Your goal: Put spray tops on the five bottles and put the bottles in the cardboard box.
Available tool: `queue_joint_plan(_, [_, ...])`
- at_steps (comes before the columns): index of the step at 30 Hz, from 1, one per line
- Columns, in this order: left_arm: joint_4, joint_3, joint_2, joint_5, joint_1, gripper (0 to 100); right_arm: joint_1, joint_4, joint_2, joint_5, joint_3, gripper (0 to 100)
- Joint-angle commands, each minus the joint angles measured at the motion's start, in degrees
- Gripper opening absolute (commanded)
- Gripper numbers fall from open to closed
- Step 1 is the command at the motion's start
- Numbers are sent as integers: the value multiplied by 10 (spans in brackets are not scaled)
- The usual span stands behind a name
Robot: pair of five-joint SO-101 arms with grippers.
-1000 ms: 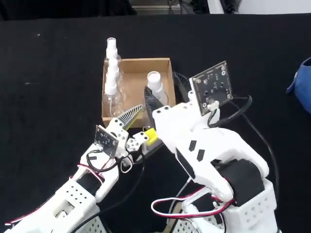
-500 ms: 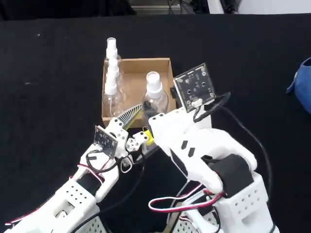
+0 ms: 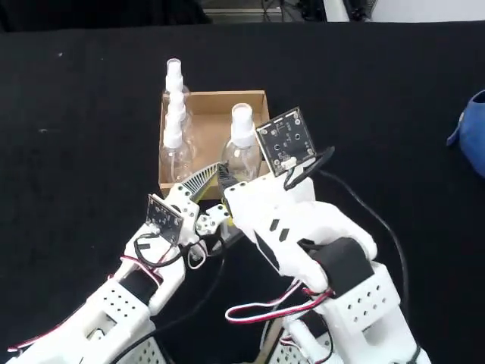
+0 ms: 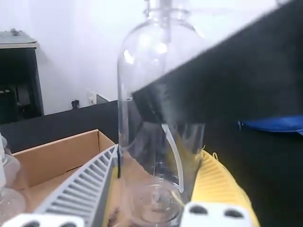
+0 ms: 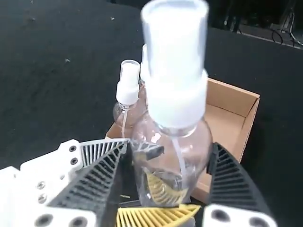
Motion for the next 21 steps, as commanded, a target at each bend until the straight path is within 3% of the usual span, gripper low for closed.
queue_joint_plan(1, [-17, 14, -12, 0, -5, 31, -4, -19, -9, 5, 2, 216])
queue_joint_plan(4, [-17, 14, -12, 0, -5, 31, -4, -17, -9, 5, 3, 199])
queue_joint_plan(9, [-17, 14, -12, 0, -2, 30, -4, -19, -9, 59, 6, 6])
queue_joint_plan(21, [-18, 14, -12, -4, -7, 30, -3, -21, -9, 64, 6, 10])
